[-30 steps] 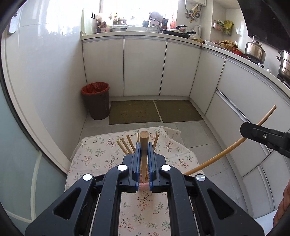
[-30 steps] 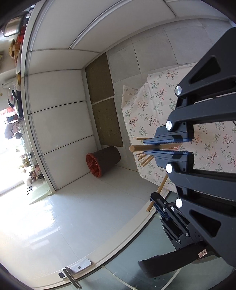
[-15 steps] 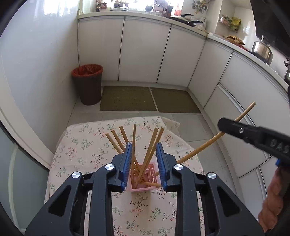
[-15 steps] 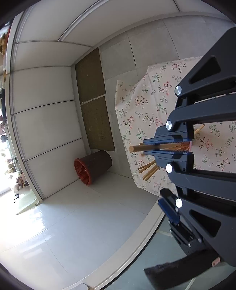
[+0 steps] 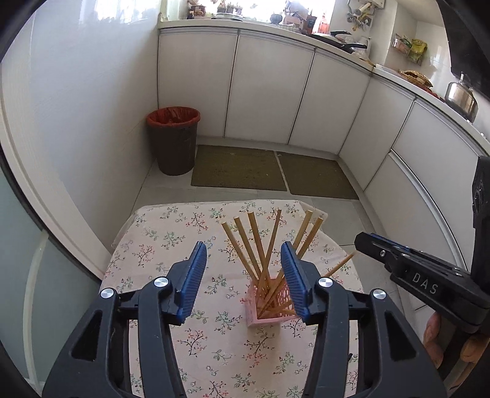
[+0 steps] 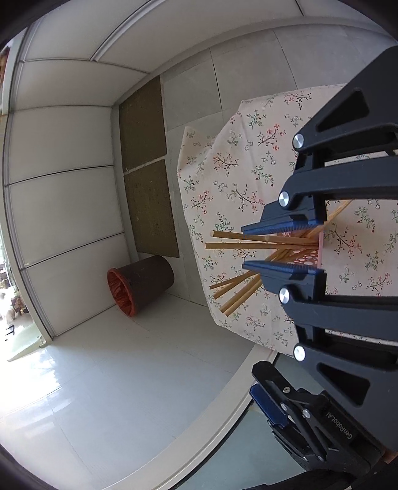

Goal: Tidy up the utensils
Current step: 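Carry both chopsticks over the pink holder and open both tools to drop them in, then move both tools to the black gold-banded chopsticks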

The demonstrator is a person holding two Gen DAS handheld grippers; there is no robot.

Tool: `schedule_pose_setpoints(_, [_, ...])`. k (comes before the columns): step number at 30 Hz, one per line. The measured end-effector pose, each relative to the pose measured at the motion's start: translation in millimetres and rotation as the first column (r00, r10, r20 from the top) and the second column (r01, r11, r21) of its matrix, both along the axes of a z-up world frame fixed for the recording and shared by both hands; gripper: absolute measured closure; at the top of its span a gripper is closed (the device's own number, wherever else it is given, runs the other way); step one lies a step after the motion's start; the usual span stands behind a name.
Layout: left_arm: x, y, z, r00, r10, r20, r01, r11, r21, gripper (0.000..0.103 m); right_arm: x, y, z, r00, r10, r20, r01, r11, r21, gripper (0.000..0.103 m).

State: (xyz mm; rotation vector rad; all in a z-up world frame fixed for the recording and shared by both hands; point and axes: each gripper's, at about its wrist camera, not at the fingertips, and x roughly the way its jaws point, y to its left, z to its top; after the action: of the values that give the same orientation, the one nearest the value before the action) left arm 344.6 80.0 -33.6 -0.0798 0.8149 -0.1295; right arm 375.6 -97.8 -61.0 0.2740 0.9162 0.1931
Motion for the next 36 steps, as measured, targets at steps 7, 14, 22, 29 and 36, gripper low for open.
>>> schedule_pose_setpoints(7, [-13.2, 2.5, 4.4, 1.000, 0.015, 0.003, -0.015, 1.000, -0.024, 0.044, -22.5, -11.3, 19.7, 0.998, -0.057, 0.039, 0.058, 0.998, -0.019, 0.070])
schedule_pose_setpoints(14, [-38.8, -5.0, 5.5, 1.000, 0.007, 0.008, -0.007, 1.000, -0.014, 0.035, -60.3, -31.8, 26.4, 0.989, -0.138, 0.059, 0.141, 0.989, -0.045, 0.044])
schedule_pose_setpoints(22, [-67.2, -17.8, 0.3, 1.000, -0.015, 0.001, 0.015, 1.000, 0.018, 0.014, -104.7, -64.6, 28.4, 0.965, -0.247, 0.088, 0.248, 0.969, 0.003, 0.014])
schedule_pose_setpoints(29, [-82.1, -30.2, -30.9, 0.995, -0.046, -0.088, 0.046, 0.999, -0.002, 0.007, -147.1, -113.1, -6.1, 0.936, -0.351, -0.008, 0.350, 0.931, 0.108, 0.007])
schedule_pose_setpoints(36, [-94.5, -70.6, -100.0, 0.964, -0.120, -0.236, 0.121, 0.993, -0.013, 0.007, -203.6, -170.2, -91.6, 0.851, -0.511, -0.123, 0.516, 0.856, 0.011, 0.007])
